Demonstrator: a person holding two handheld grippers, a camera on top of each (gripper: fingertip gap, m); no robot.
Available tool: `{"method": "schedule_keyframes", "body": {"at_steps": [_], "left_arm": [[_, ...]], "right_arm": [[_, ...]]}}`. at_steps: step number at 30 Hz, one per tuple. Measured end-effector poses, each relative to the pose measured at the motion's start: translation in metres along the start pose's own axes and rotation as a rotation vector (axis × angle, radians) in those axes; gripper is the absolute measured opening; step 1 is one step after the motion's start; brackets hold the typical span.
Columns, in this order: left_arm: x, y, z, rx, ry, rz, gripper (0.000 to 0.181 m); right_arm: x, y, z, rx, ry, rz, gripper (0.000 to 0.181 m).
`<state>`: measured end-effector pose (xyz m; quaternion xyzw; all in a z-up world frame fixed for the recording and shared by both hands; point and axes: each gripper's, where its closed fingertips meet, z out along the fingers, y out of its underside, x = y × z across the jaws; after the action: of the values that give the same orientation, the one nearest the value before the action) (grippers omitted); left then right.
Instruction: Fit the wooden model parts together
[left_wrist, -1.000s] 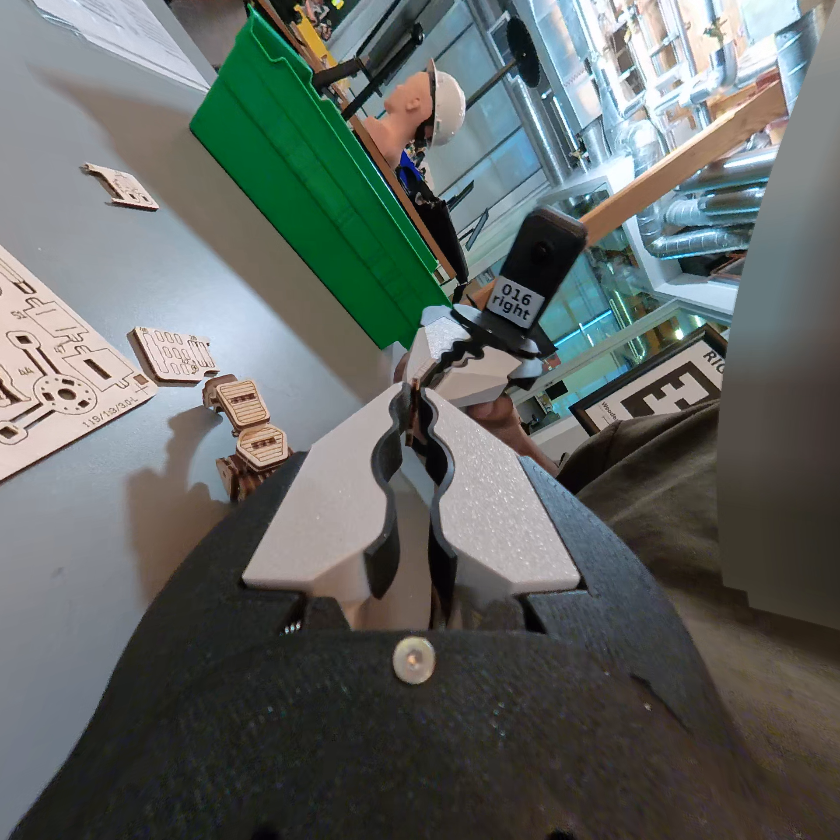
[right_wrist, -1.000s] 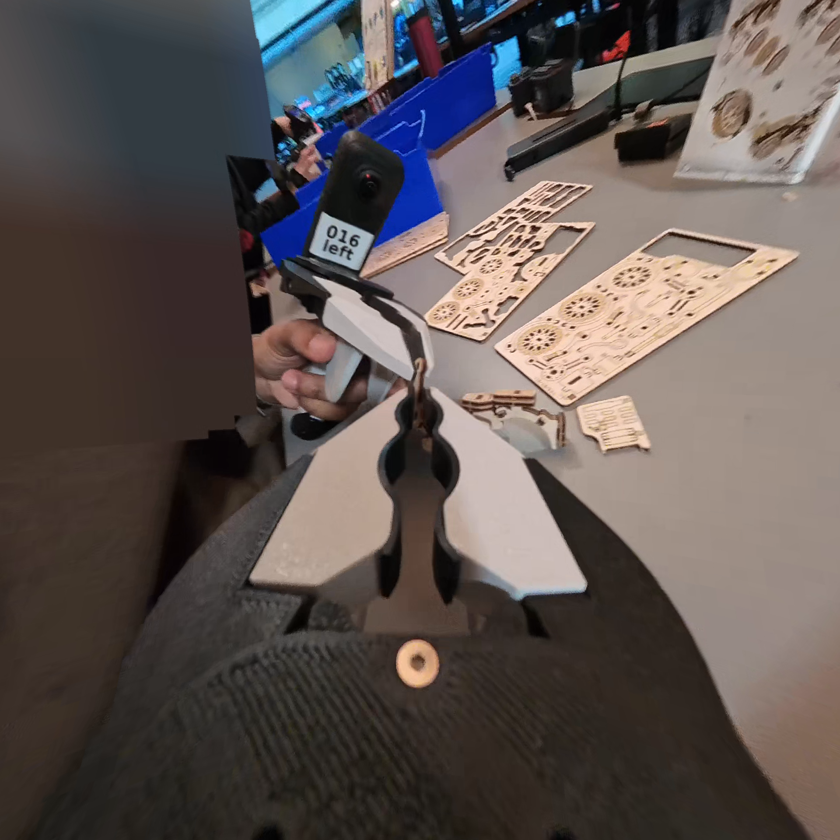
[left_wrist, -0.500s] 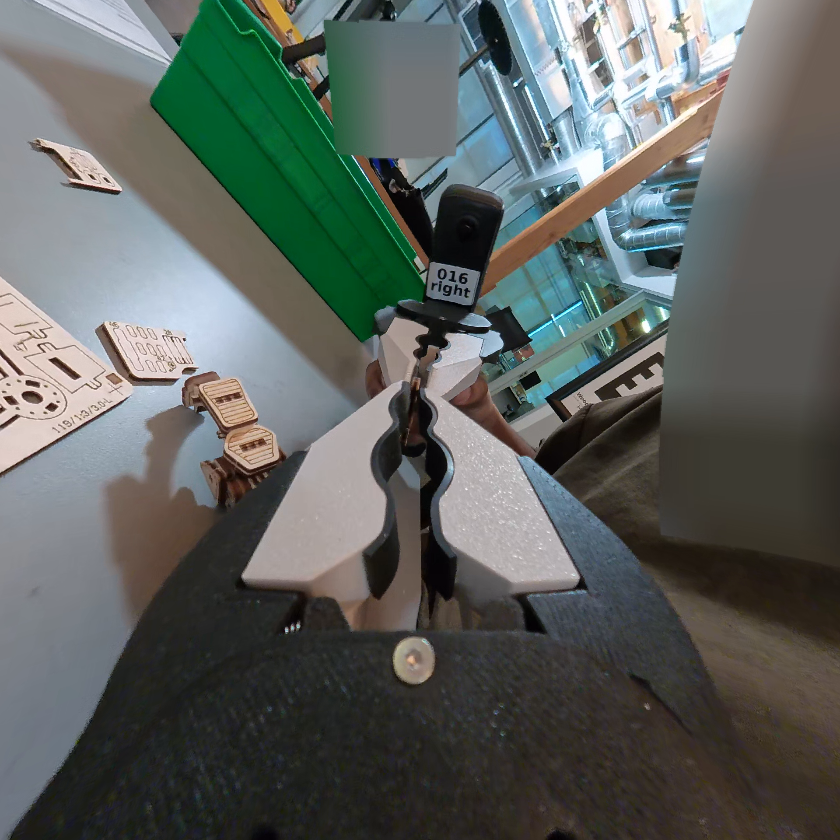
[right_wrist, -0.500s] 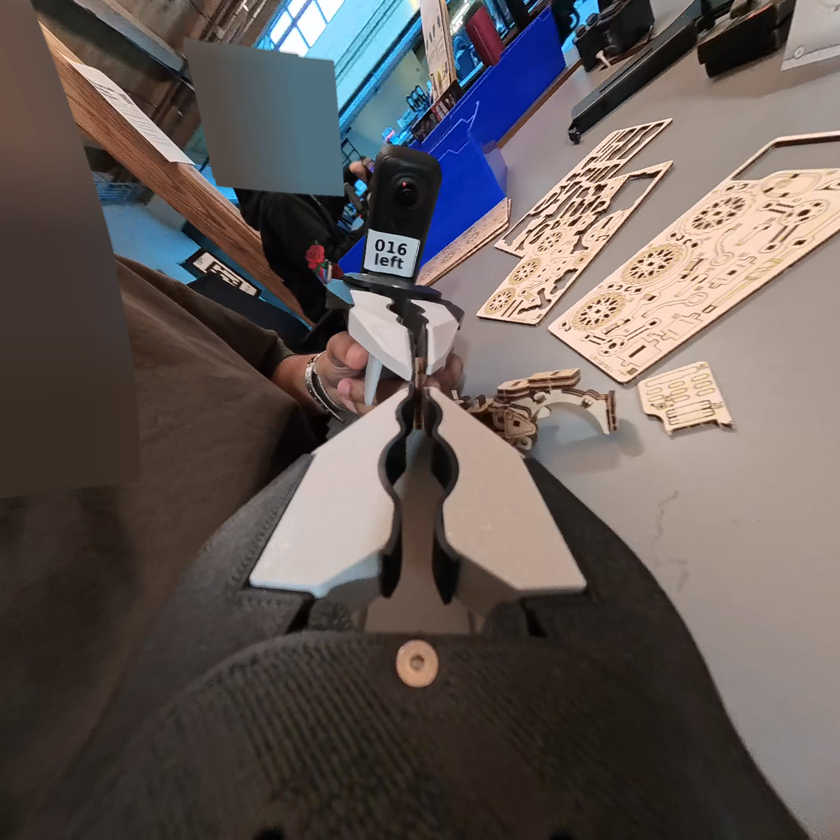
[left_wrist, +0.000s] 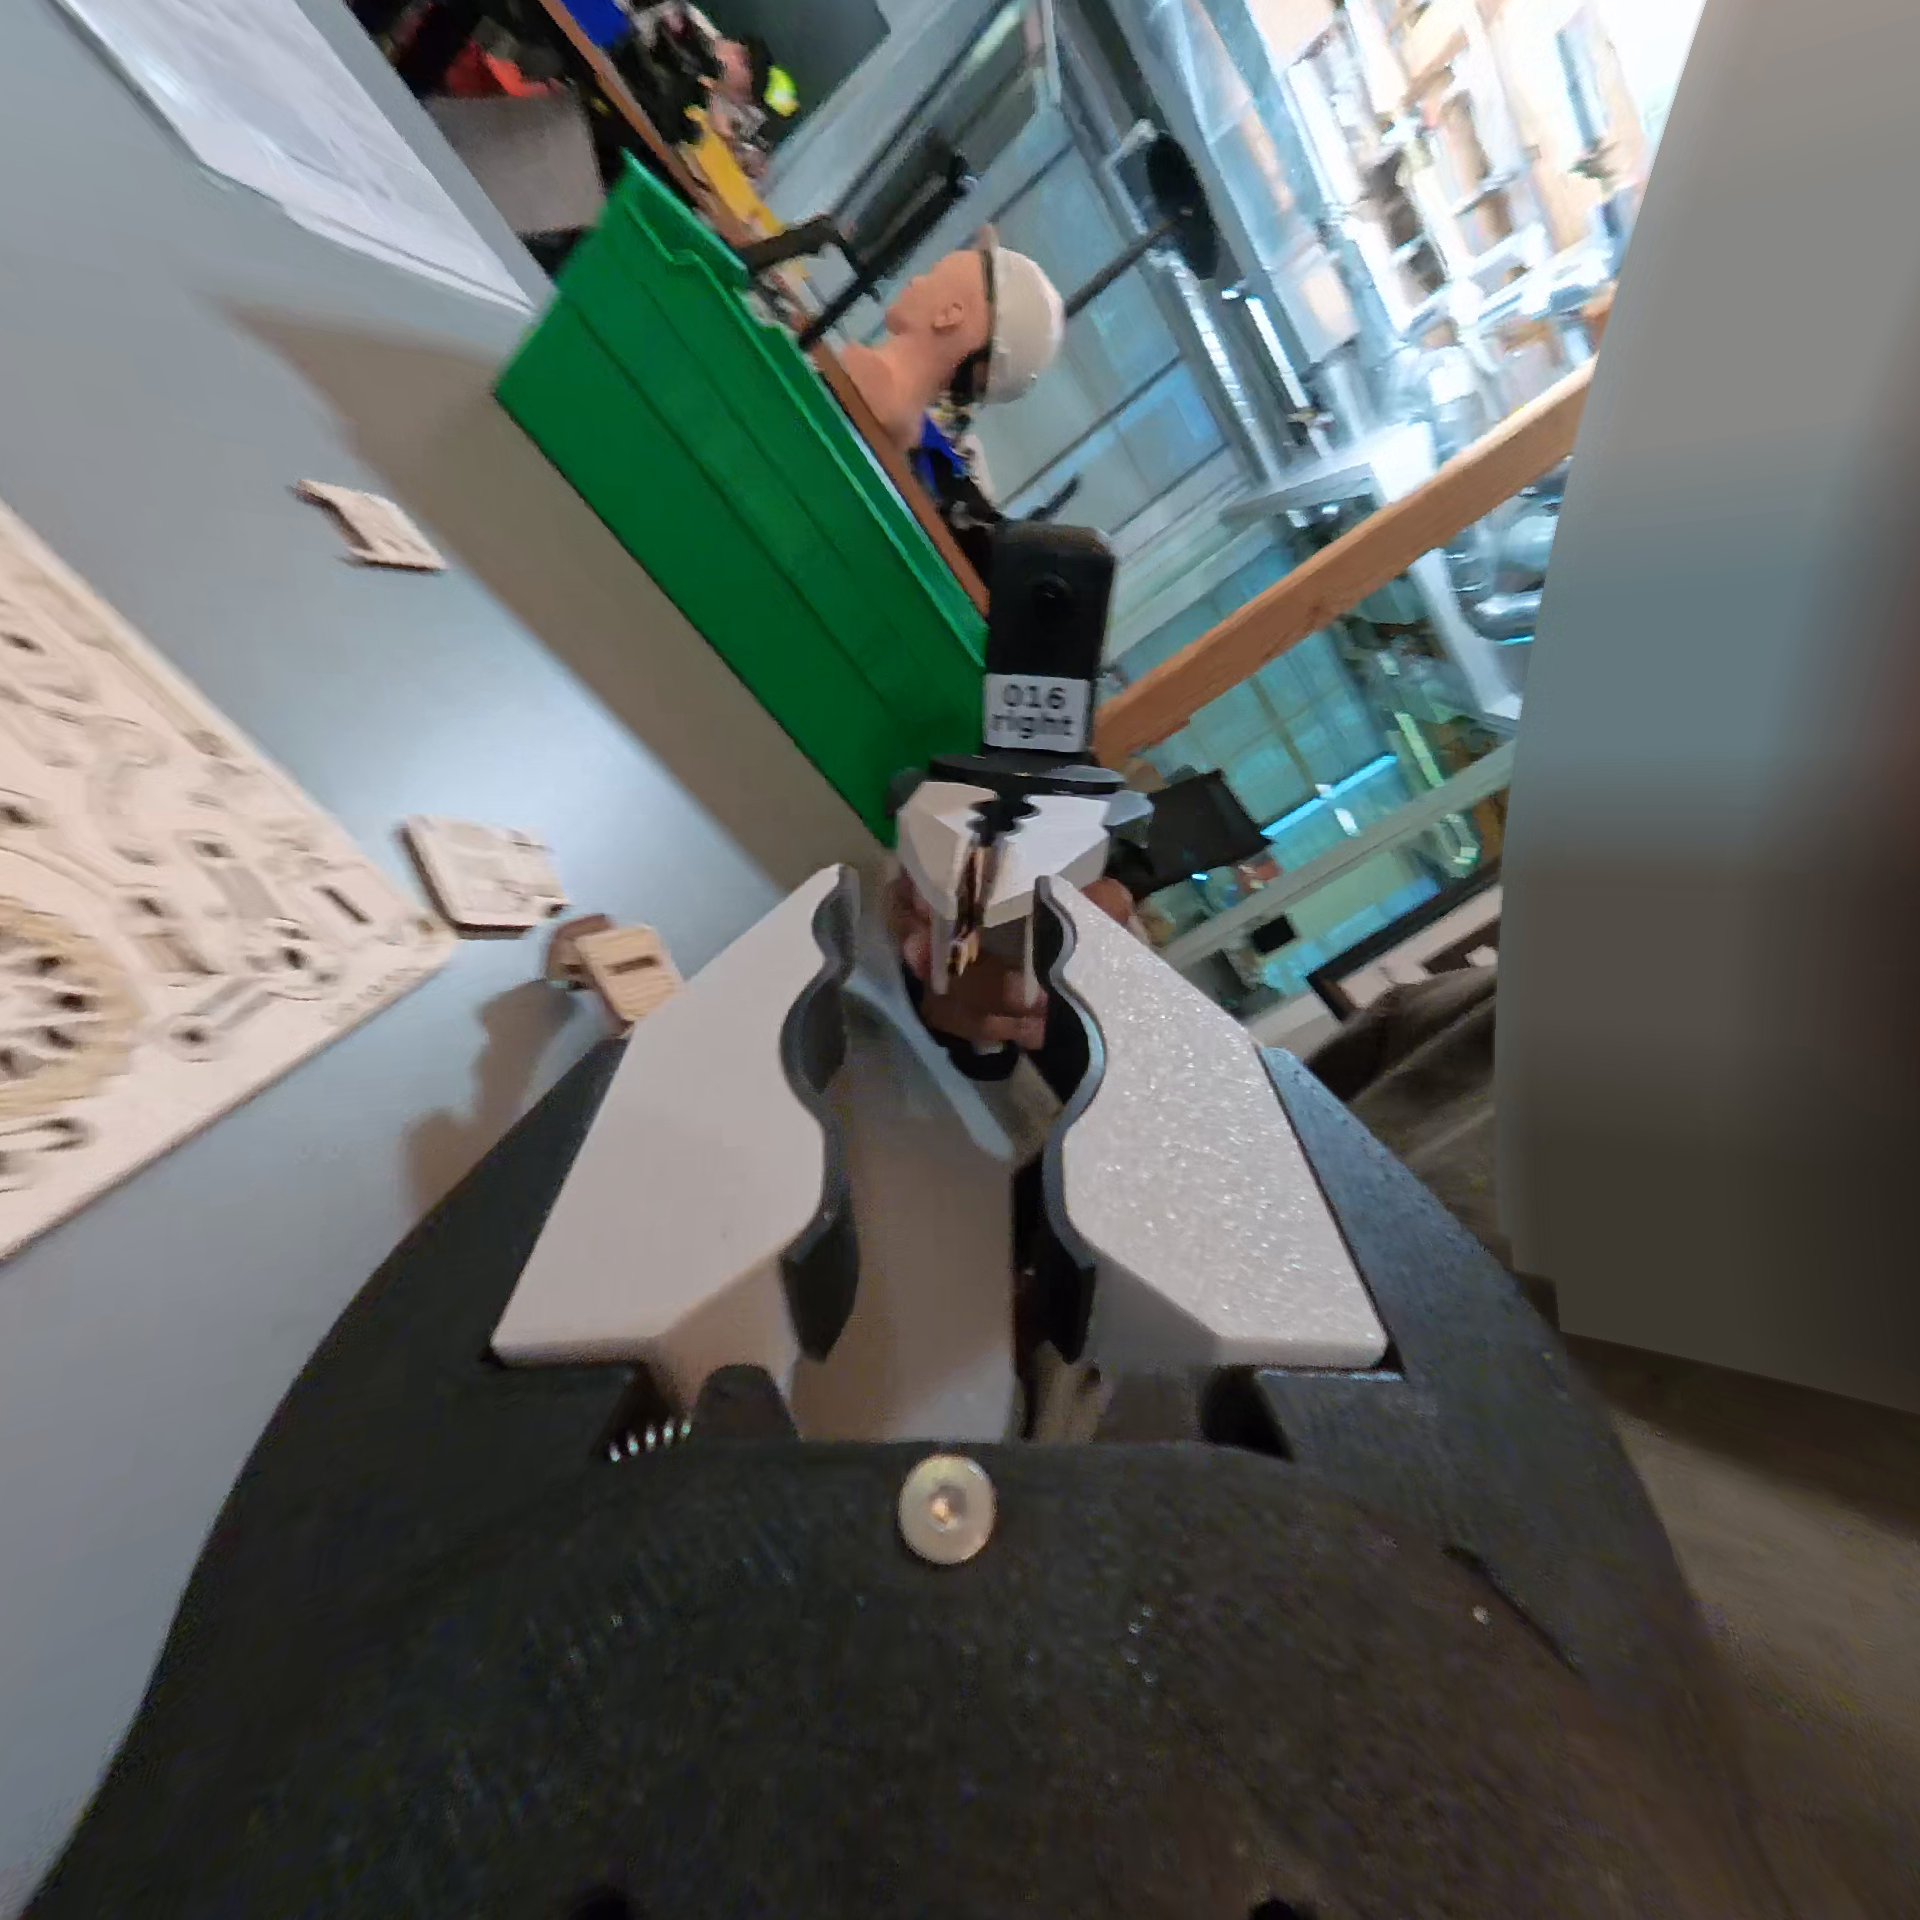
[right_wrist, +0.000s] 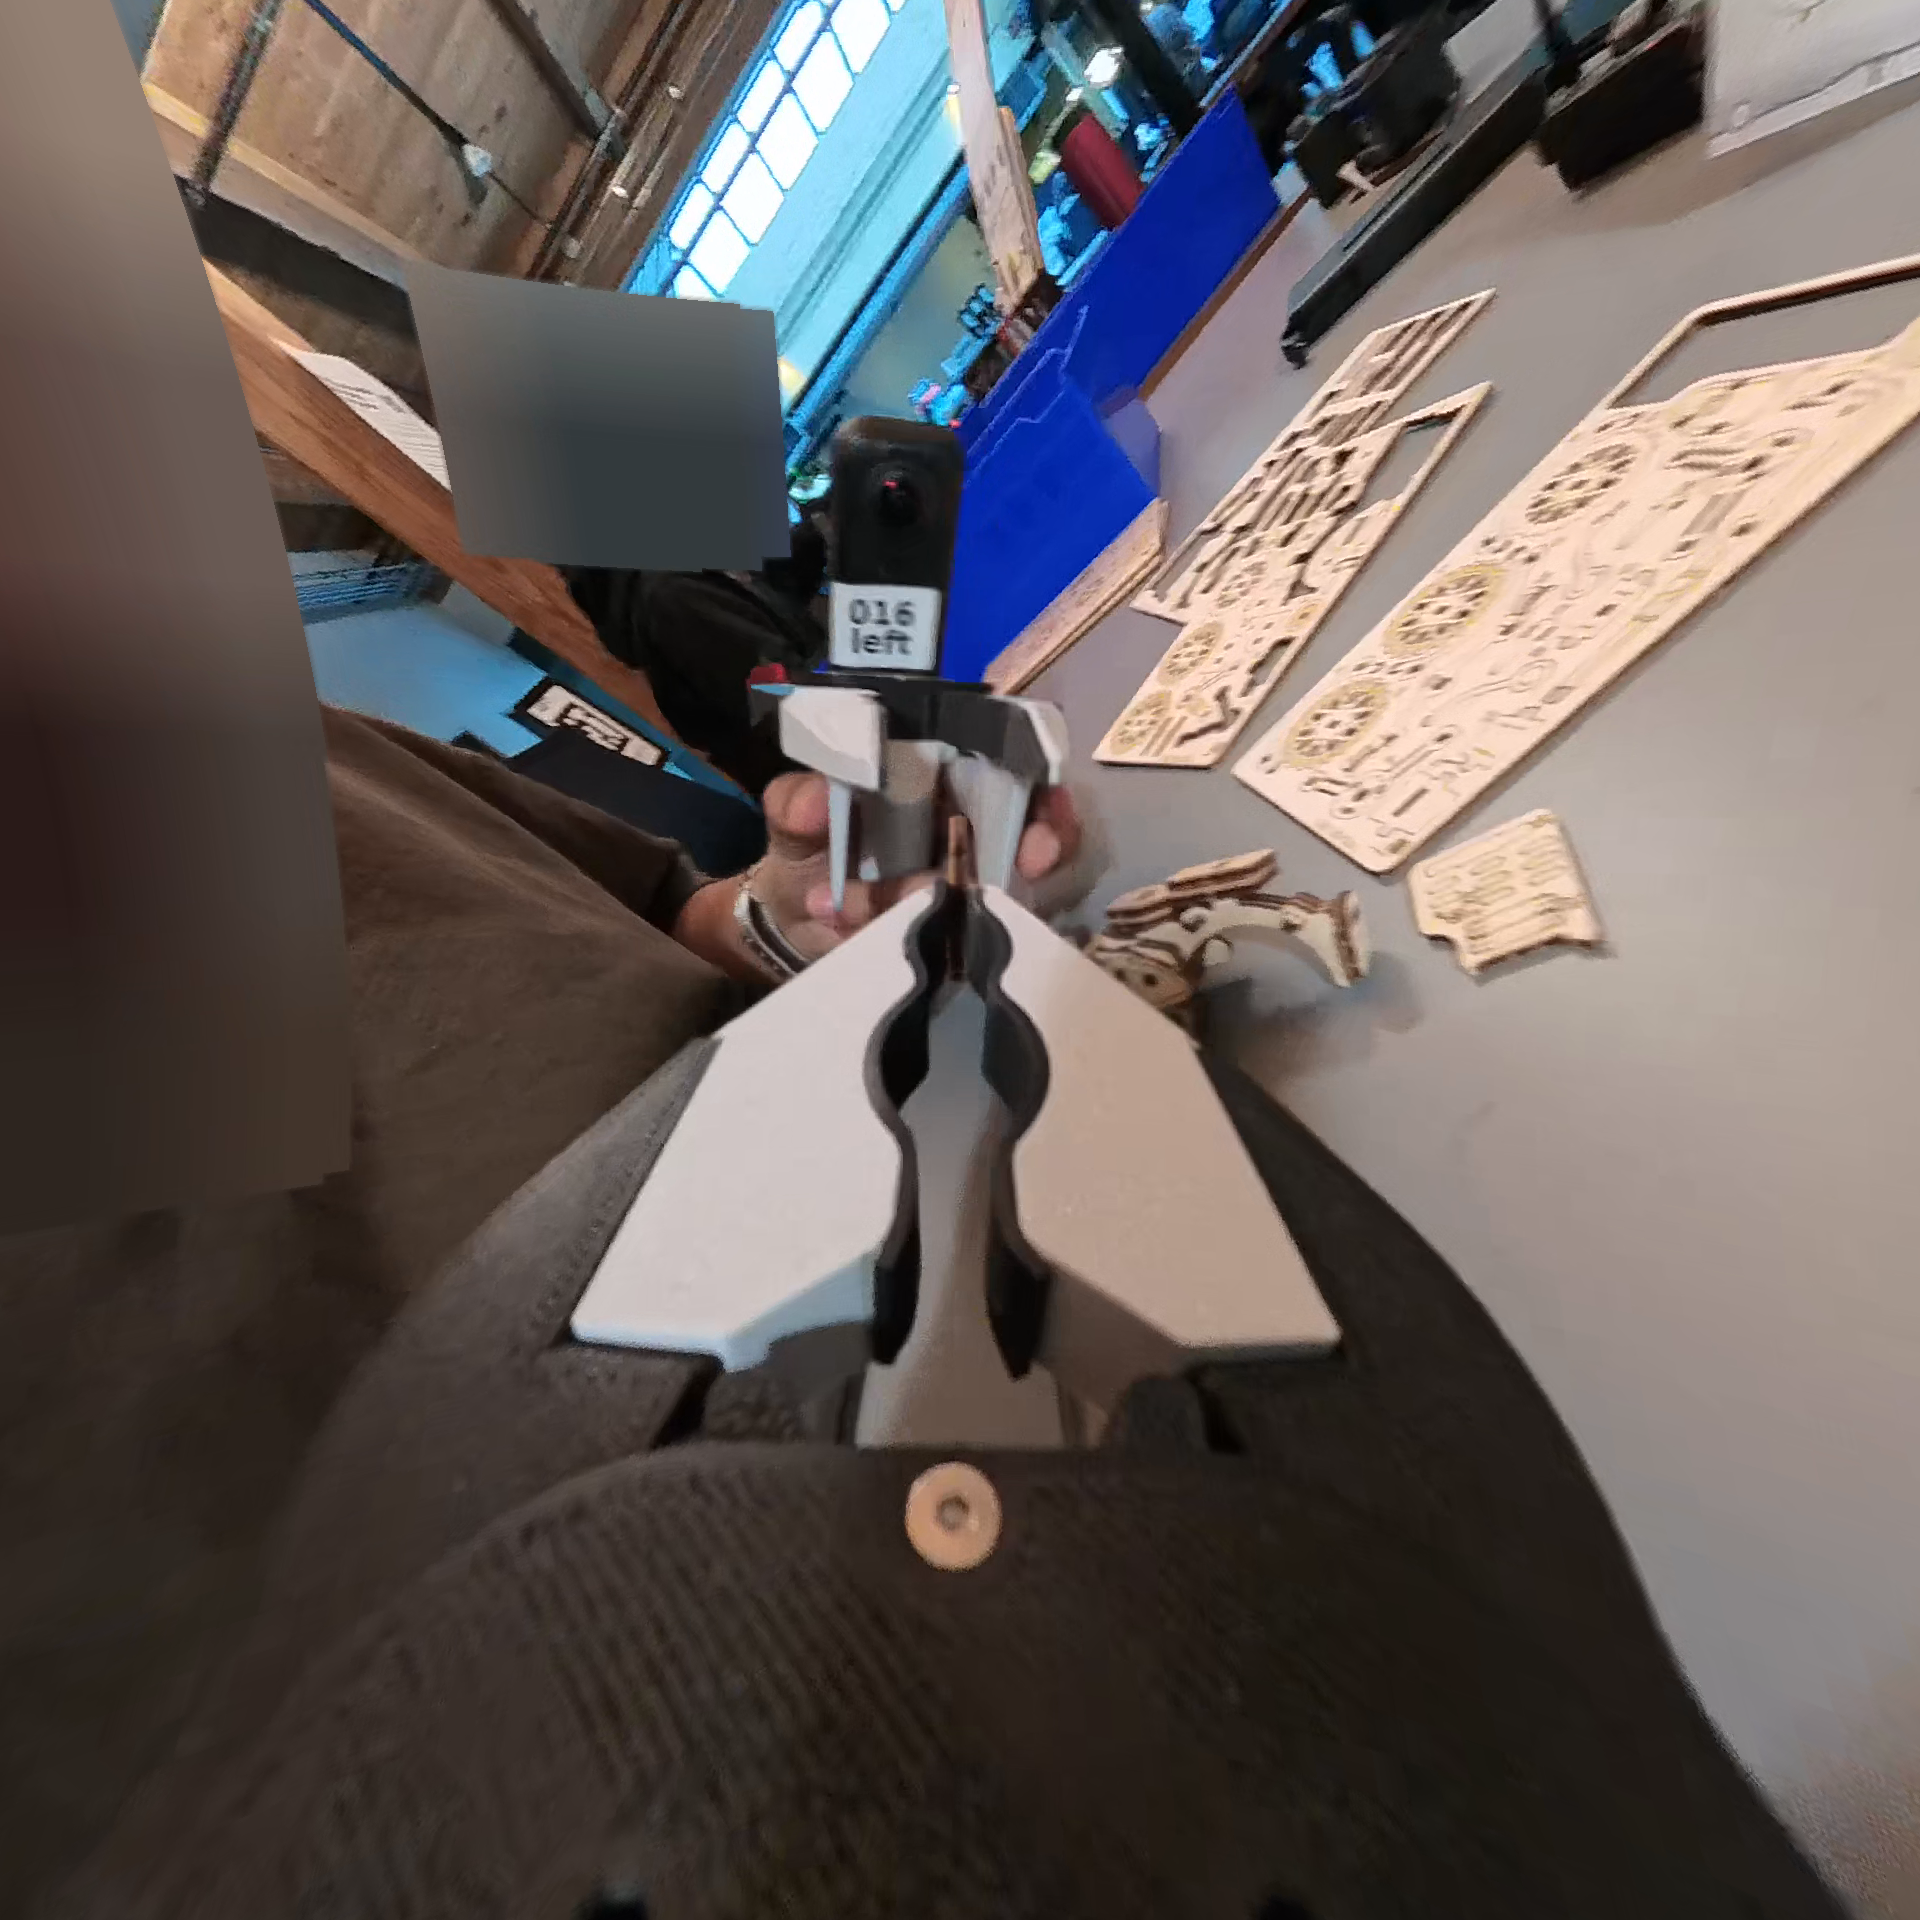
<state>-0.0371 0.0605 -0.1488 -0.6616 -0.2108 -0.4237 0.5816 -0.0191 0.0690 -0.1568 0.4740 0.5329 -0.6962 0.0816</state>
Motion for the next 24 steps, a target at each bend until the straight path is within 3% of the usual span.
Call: {"method": "schedule_keyframes", "body": {"at_steps": [3, 6, 9, 13, 15, 24], "left_arm": [[-0.032, -0.011, -0.012, -0.030, -0.220, 0.097, 0.038], [-0.059, 0.011, -0.016, -0.276, -0.391, 0.171, 0.059], [-0.057, 0.028, -0.005, -0.377, -0.385, 0.231, 0.058], [-0.075, 0.046, -0.008, -0.510, -0.518, 0.405, 0.048], [-0.069, 0.048, -0.007, -0.502, -0.473, 0.380, 0.029], [-0.038, 0.039, -0.008, -0.315, -0.165, 0.037, 0.028]], "right_arm": [[0.020, -0.005, -0.010, -0.020, 0.094, -0.025, 0.000], [0.037, -0.009, -0.015, -0.044, 0.150, -0.015, 0.000], [0.041, -0.006, -0.010, -0.058, 0.126, 0.050, 0.000], [0.042, 0.005, -0.002, -0.096, 0.117, 0.096, 0.000], [0.040, 0.006, 0.000, -0.088, 0.100, 0.125, 0.000], [0.026, 0.002, 0.006, -0.016, 0.004, 0.200, 0.000]]}}
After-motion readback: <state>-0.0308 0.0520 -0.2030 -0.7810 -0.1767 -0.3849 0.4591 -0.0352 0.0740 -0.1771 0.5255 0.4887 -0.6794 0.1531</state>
